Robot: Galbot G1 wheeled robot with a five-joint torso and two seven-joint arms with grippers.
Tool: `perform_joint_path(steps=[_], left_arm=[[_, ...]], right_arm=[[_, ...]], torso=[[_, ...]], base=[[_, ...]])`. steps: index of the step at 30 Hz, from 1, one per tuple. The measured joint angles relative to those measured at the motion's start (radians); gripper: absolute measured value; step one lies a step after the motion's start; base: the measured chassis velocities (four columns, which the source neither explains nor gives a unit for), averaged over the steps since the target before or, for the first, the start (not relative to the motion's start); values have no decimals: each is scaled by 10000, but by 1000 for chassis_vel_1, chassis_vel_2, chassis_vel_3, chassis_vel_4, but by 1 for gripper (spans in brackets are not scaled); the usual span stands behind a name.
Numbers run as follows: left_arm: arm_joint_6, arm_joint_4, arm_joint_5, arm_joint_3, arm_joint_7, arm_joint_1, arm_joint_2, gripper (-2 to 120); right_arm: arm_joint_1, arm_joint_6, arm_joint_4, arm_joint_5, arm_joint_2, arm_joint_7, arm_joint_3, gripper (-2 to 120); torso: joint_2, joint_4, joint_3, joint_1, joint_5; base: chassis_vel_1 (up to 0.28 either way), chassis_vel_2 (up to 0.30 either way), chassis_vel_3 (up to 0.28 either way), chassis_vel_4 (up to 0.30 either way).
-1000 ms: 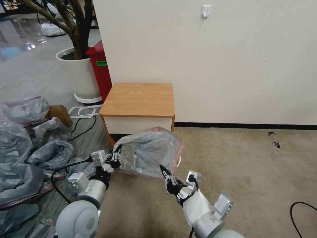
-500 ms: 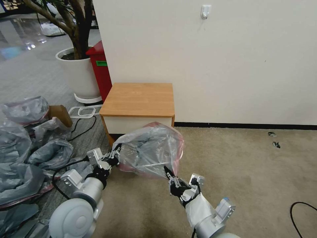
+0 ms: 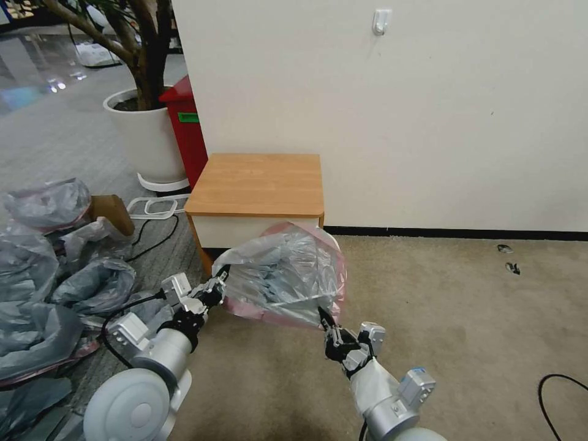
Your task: Pick up the garbage bag from the table and place it over the trash can.
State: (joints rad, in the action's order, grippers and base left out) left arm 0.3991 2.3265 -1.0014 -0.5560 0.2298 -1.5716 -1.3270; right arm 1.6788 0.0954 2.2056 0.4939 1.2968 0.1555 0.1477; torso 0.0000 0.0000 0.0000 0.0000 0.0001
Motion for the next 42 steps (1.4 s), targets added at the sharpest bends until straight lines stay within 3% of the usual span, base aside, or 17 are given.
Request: perform_joint_path(steps=[3,15,21,28,34,38,42], left_arm=[[14,0,0,40,0,-6,-37,9],[49,-573,269,-173,186,482,258,9],[52,-816,365,-165,282,735,392,9],[77,-968,851,30,233,719,495,9],[-2,-934,1365,168,-22,494,582,9],[-181,-769,1793,277,-230,249,608,9],[-312,-661,2237,359,-488,67,612,9]], right_arm=[[-28,-145,-151,-667,-2,-96,71,0],[1050,27,510,-4162,-219,-783,277,45],[1636,25,850,-4676,-388,-893,330,64],[1771,-820,1490,-5949,-251,-998,622,92],[1264,-959,1688,-5589,-141,-1000,773,100],[711,-511,1705,-4079,-195,-1028,684,100],[159,-436,1412,-3701,-298,-1046,773,100]], torso=[[0,0,0,0,0],[0,0,0,0,-2],[0,0,0,0,-2],[0,0,0,0,-1],[0,0,0,0,-1],[0,1,0,0,-1],[0,1,0,0,0]], base=[[0,0,0,0],[0,0,0,0],[0,0,0,0],[0,0,0,0],[0,0,0,0],[0,0,0,0],[0,0,0,0]])
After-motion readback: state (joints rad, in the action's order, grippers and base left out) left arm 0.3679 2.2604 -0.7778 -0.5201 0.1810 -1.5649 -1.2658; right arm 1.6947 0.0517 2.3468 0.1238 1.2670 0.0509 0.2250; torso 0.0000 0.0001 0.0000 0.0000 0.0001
